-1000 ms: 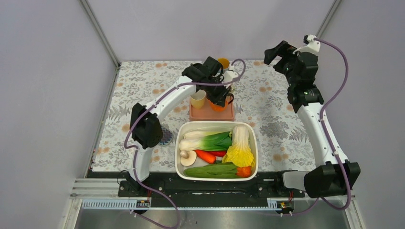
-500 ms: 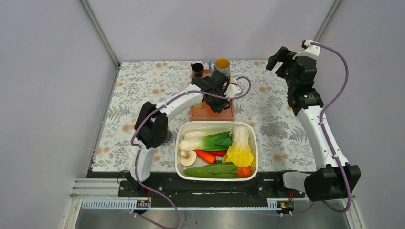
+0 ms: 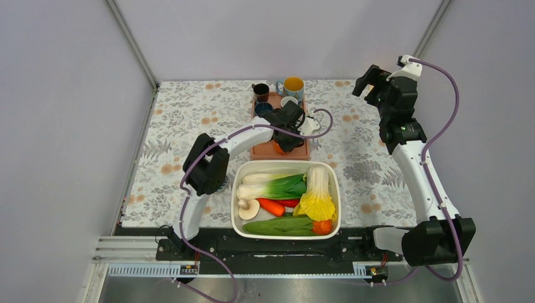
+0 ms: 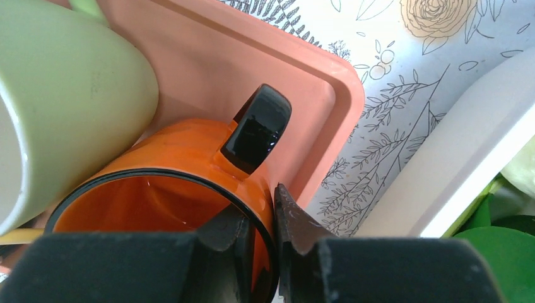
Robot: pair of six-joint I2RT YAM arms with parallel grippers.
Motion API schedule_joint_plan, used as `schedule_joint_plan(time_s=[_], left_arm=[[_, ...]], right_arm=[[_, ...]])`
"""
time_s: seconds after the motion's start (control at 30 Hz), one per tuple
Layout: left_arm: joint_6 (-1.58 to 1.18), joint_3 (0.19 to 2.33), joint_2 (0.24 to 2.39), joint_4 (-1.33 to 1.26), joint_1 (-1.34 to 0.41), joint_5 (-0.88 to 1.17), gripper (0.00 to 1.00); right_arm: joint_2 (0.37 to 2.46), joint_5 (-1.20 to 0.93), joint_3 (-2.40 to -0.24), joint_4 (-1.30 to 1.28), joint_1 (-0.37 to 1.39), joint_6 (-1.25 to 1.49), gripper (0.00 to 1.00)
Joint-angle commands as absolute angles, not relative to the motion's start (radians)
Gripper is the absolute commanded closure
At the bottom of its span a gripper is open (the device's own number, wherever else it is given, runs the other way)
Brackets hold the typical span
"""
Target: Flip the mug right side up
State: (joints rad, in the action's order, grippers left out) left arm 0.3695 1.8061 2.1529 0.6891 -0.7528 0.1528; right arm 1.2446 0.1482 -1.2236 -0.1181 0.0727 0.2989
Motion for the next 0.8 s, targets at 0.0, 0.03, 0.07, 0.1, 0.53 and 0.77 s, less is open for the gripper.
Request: schedule_joint_plan(time_s=[0.0,0.03,0.07,0.1,0.53,0.77], left_arm=[[0.369,1.819,2.148,0.555,-0.756,0.108,1.00],[0.366,1.819,2.149,0.553,-0.756,0.108,1.00],[0.365,1.818,2.151,0.552,-0.755,0.110,1.00],[0.366,1.817,2.154,0.552,-0.755,0.113,1.00],[0.337,1.963,2.141,0.707,-0.755,0.240,0.53],[0.318,2.095,2.084,0.825,-0.742,0.427,0.41]], right_arm=[[1.220,0.164,-1.226,-0.100,0.066,0.284,0.01],[1.220,0.164,-1.226,-0.101,0.066,0.283,0.01],[1.221,0.164,-1.226,-0.101,0.066,0.284,0.01],[1.222,0.163,-1.226,-0.100,0.066,0.284,0.01],[1.230,0.144,-1.233,-0.100,0.060,0.280,0.01],[1.207,0.179,-1.194,-0.105,0.055,0.258,0.01]])
